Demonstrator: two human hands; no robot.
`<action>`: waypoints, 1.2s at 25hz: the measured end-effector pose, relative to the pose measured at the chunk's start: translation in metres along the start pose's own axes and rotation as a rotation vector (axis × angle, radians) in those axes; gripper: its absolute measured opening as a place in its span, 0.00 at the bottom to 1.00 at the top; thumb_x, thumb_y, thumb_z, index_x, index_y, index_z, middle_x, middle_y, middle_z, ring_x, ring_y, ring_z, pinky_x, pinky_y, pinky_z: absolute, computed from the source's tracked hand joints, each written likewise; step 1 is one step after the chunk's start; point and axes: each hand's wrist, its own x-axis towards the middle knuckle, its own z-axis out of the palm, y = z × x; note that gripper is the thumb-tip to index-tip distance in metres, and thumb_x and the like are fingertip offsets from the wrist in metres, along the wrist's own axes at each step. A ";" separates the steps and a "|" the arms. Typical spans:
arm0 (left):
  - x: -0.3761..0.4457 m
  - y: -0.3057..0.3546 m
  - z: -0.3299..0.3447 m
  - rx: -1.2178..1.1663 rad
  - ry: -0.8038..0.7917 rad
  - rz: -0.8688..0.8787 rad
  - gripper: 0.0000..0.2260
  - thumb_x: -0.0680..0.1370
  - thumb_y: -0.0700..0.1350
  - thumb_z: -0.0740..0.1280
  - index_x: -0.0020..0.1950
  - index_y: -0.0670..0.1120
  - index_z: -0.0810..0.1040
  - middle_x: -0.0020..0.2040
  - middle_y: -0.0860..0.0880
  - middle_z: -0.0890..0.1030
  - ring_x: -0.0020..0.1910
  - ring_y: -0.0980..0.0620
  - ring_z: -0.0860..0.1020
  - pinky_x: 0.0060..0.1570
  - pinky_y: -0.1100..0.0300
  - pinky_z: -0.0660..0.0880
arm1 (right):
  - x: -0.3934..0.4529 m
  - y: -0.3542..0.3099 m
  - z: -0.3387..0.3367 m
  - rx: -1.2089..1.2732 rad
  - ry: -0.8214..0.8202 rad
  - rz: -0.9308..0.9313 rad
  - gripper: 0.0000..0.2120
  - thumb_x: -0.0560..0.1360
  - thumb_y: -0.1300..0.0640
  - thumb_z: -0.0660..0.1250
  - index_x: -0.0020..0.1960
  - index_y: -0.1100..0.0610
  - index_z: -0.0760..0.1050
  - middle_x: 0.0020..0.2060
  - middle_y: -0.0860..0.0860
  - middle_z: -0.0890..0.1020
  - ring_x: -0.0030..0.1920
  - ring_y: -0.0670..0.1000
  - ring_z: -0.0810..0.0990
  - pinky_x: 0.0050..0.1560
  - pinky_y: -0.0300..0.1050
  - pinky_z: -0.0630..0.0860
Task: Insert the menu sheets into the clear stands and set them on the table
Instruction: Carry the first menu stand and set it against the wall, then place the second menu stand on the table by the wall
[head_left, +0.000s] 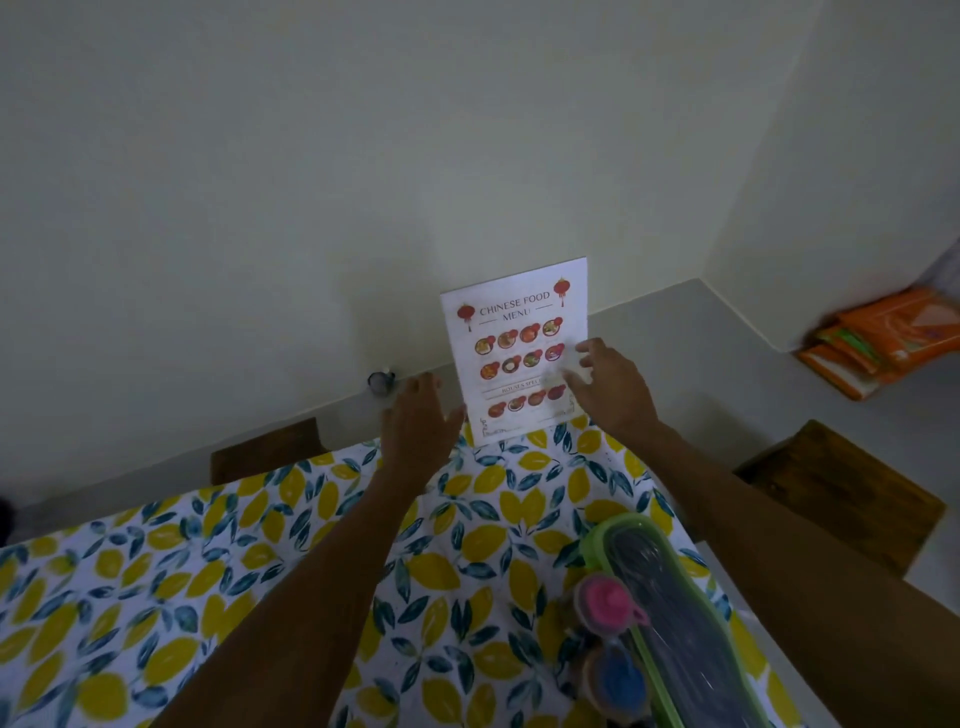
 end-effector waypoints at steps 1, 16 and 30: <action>-0.010 -0.003 -0.012 0.055 0.011 0.029 0.19 0.75 0.53 0.68 0.61 0.45 0.70 0.57 0.44 0.76 0.55 0.44 0.77 0.54 0.47 0.72 | -0.013 -0.015 -0.001 -0.053 -0.029 -0.059 0.20 0.75 0.49 0.68 0.64 0.53 0.70 0.57 0.56 0.81 0.57 0.58 0.79 0.56 0.57 0.79; -0.277 -0.220 -0.195 0.326 0.128 0.017 0.28 0.75 0.64 0.61 0.67 0.46 0.72 0.66 0.42 0.76 0.64 0.40 0.74 0.63 0.44 0.68 | -0.294 -0.277 0.122 -0.384 -0.274 -0.585 0.27 0.77 0.47 0.63 0.72 0.57 0.65 0.68 0.59 0.74 0.67 0.62 0.71 0.64 0.56 0.73; -0.465 -0.464 -0.340 0.398 0.169 -0.381 0.30 0.75 0.66 0.59 0.69 0.47 0.68 0.67 0.45 0.74 0.64 0.42 0.73 0.61 0.45 0.70 | -0.468 -0.466 0.293 -0.468 -0.468 -0.809 0.30 0.78 0.43 0.62 0.75 0.55 0.61 0.72 0.57 0.69 0.69 0.60 0.70 0.65 0.57 0.72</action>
